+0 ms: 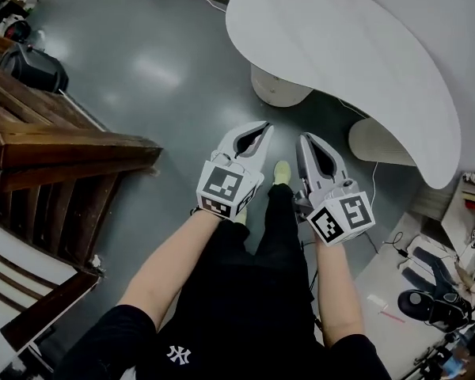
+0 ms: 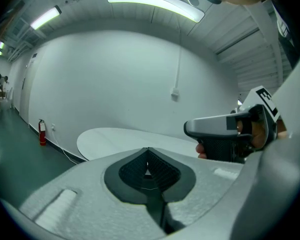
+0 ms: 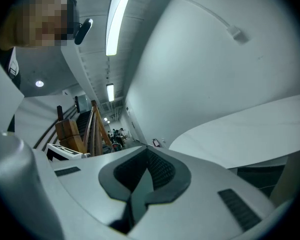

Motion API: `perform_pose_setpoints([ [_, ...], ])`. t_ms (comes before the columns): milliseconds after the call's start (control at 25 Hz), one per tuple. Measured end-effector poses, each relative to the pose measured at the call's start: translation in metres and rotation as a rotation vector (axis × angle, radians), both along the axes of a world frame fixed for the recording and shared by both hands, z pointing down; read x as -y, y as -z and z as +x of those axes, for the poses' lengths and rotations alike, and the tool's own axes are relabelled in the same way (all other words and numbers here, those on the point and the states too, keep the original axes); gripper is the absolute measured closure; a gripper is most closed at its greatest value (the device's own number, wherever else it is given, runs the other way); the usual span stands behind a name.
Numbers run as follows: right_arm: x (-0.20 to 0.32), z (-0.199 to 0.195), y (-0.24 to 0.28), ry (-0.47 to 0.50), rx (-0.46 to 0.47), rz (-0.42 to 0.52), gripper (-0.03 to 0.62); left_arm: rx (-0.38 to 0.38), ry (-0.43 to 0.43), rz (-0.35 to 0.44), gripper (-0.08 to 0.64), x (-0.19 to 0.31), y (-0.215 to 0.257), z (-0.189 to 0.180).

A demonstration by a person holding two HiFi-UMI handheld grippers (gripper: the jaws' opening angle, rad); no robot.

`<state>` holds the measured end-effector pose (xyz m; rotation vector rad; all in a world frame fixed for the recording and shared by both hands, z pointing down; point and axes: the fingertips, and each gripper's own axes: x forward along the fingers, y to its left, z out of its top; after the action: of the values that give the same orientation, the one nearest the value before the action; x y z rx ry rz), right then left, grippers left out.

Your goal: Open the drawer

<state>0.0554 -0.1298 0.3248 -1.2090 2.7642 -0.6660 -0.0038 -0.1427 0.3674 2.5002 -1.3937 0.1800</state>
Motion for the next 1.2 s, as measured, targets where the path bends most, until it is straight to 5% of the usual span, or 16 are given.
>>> perform_pose_setpoints([
  [440, 0.124, -0.003, -0.109, 0.133, -0.071, 0.008, 0.577, 0.010, 0.080, -0.022, 0.551, 0.128, -0.121, 0.016],
  [920, 0.169, -0.009, -0.264, 0.052, -0.045, -0.024, 0.577, 0.058, 0.112, -0.017, 0.549, 0.208, -0.298, 0.010],
  [1200, 0.183, -0.007, -0.303, 0.028, -0.019, -0.033, 0.577, 0.093, 0.107, 0.002, 0.471, 0.240, -0.341, 0.012],
])
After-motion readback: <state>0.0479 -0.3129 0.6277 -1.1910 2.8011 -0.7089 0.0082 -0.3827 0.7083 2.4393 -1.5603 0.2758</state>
